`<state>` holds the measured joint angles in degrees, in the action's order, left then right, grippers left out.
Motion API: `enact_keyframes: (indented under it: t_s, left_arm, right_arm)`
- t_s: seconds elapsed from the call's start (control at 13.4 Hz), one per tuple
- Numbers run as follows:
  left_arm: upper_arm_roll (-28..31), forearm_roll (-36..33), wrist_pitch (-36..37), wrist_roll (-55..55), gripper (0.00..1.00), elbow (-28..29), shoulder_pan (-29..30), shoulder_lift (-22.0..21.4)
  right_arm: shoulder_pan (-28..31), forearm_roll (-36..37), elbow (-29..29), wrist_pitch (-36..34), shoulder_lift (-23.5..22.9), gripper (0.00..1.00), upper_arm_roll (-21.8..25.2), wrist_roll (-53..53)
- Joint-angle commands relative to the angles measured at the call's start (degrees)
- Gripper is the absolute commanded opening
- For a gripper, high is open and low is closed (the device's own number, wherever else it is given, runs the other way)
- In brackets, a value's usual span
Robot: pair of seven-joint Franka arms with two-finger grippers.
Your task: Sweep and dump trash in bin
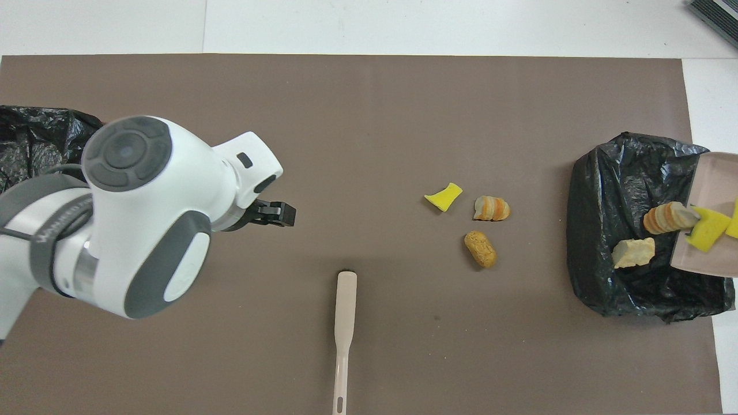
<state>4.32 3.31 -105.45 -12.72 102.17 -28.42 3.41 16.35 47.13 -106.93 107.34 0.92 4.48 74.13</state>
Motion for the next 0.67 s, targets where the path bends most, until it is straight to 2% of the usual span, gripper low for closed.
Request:
enact_keyframes:
  t_s: [0.0,0.22,0.6]
  left_arm:
    - [-1.0,-1.3,7.1,4.4,1.00,-6.8,5.5,0.6]
    - [-2.2,-1.5,15.6,8.7,1.00,-13.6,12.1,0.2]
    - [-1.5,-1.4,22.0,13.5,1.00,-15.9,17.1,-4.9]
  right_arm:
    - [-0.1,2.6,1.5,0.0,-1.0,0.00,-0.1,-0.7]
    - [-2.2,6.3,1.5,-0.7,-1.0,0.00,-0.2,-0.7]
    - [-6.0,8.7,3.1,-4.3,-1.7,0.00,-0.2,-1.5]
